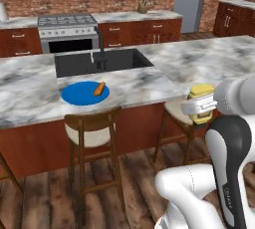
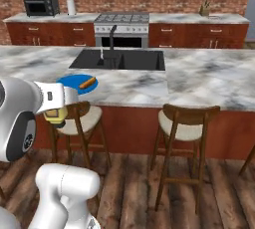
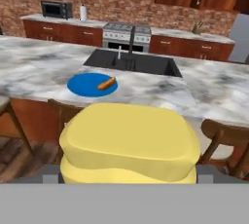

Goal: Move the hot dog bun to the plate on the dining table and place the condiment next to that plate. Then navigate to the fridge and take the sausage and place it on the plate as well.

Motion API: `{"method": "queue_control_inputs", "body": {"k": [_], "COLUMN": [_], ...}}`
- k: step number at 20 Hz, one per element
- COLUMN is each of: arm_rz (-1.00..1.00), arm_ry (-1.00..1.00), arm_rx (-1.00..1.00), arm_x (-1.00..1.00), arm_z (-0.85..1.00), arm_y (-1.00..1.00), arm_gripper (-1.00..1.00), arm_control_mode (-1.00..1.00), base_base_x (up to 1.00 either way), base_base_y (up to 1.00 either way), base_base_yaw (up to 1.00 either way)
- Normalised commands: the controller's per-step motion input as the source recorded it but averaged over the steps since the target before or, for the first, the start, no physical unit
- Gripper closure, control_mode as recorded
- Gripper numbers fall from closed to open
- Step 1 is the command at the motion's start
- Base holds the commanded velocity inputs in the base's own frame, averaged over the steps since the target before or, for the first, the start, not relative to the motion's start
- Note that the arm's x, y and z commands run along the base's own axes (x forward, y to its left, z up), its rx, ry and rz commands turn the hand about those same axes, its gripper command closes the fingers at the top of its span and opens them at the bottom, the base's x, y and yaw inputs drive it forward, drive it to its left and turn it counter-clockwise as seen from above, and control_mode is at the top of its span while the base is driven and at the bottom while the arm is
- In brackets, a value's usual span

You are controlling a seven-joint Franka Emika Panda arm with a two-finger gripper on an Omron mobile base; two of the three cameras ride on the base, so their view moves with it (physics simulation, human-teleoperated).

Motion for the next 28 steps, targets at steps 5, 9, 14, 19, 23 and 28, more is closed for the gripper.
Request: {"method": "queue_control_inputs", "body": {"k": [5,9,14,19,23,28], "arm_rz": [0.0,0.0,0.0,0.07,0.38,0.45], "arm_ry": [0.0,0.0,0.0,0.02,0.0,0.0], "arm_rx": [0.0,0.0,0.0,0.1,0.25,0.19], "arm_x": [0.0,0.0,0.0,0.55,0.93,1.0], "arm_z": [0.0,0.0,0.0,-0.01,-0.15,-0.36], "arm_y": [0.0,0.0,0.0,-0.31,-0.84,-0.6], "arm_gripper": [1.0,1.0,1.0,1.0,1.0,1.0], "arm_control_mode": [1.0,1.0,1.0,-1.0,-1.0,-1.0], "base_base_x": [0.67,0.9,1.0,0.4,0.0,0.0], "base_base_y": [1.0,0.8,0.32,-0.01,0.0,0.0], "base_base_yaw": [-0.32,-0.23,-0.09,0.0,0.0,0.0]}}
